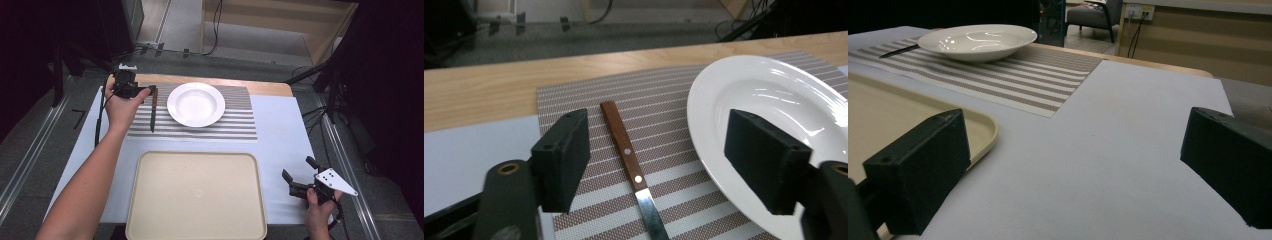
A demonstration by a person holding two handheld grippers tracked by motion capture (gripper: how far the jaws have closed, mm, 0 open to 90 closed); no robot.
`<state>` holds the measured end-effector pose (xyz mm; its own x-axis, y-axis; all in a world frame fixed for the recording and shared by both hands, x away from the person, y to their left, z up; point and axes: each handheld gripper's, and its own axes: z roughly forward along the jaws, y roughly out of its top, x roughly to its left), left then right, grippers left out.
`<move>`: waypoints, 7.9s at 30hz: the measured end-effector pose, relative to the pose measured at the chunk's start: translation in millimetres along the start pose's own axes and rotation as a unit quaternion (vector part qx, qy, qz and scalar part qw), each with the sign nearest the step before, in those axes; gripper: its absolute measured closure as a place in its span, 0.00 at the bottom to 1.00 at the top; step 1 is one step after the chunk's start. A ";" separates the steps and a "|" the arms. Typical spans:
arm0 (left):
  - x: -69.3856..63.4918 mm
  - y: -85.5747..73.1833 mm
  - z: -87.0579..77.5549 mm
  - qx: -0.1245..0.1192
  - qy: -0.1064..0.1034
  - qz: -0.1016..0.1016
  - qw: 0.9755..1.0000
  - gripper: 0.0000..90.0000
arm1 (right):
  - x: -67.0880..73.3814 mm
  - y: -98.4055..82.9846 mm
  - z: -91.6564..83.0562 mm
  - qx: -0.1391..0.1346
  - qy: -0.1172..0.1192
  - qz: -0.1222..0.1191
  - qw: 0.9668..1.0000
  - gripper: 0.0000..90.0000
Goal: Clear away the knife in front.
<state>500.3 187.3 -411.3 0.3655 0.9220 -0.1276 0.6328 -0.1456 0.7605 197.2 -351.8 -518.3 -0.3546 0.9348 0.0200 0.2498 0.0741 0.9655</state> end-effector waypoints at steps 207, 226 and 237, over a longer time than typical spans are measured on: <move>-108.2 -153.3 -99.5 0.175 -0.136 0.163 0.961 0.86 | -1.6 -0.7 0.7 0.003 -0.003 0.005 1.000 0.00; -104.8 -183.4 -101.4 0.188 -0.147 0.143 0.960 0.86 | -1.1 -0.7 0.9 0.005 -0.003 0.005 1.000 0.00; -104.1 -184.2 -101.5 0.169 -0.145 0.145 0.964 0.77 | -1.2 -0.7 0.8 0.004 -0.004 0.004 1.000 0.00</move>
<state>276.4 154.5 -473.5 0.7042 0.6937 -0.1513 0.6447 -0.5355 0.5456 198.2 -352.7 -519.2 -0.3453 0.9381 0.0255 0.2601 0.0695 0.9631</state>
